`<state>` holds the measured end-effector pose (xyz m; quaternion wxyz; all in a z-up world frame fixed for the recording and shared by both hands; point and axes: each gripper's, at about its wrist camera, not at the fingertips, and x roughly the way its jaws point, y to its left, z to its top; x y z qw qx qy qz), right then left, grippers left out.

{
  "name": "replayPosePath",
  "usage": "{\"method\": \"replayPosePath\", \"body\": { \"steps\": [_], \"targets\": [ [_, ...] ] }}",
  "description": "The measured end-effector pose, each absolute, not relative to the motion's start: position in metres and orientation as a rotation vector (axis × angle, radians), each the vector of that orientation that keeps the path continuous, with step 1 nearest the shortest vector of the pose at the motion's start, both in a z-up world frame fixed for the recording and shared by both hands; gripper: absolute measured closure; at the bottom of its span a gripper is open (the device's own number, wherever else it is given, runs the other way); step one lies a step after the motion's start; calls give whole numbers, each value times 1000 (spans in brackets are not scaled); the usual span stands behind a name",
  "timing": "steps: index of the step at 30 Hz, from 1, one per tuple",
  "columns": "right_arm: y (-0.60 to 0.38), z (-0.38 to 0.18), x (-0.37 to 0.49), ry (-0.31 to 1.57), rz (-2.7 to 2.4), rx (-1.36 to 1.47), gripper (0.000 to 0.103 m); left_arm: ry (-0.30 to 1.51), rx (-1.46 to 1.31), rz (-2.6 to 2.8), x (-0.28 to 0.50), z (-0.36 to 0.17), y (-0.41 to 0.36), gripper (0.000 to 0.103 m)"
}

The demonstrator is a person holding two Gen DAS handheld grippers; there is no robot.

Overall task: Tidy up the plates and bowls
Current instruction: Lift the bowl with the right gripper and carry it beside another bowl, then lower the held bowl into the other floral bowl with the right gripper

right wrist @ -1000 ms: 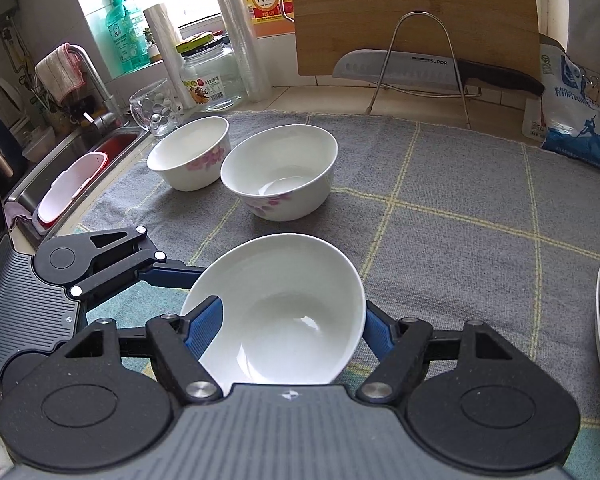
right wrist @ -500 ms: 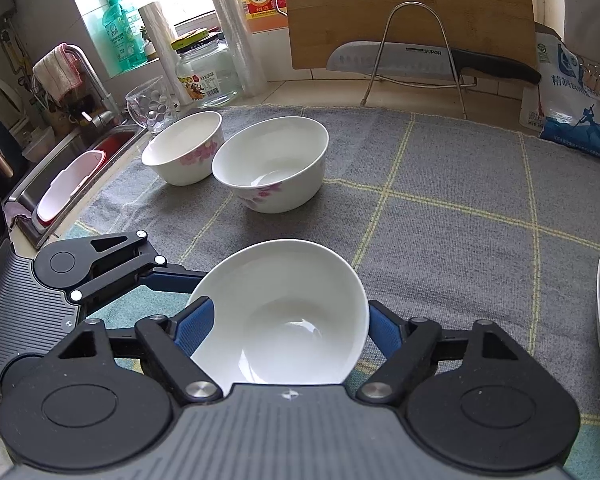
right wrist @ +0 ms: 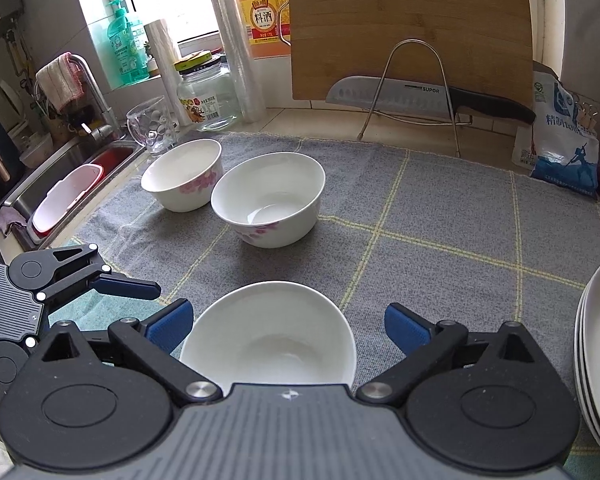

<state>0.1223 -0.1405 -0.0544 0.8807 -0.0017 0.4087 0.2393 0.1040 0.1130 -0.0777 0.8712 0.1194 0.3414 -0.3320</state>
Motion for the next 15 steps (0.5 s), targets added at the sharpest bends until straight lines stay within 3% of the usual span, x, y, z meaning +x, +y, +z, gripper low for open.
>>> {"method": "replayPosePath", "body": {
  "steps": [15],
  "targets": [
    [-114,-45,154,828,532,-106,0,641,199,-451,158,-77,133,8]
  ]
}}
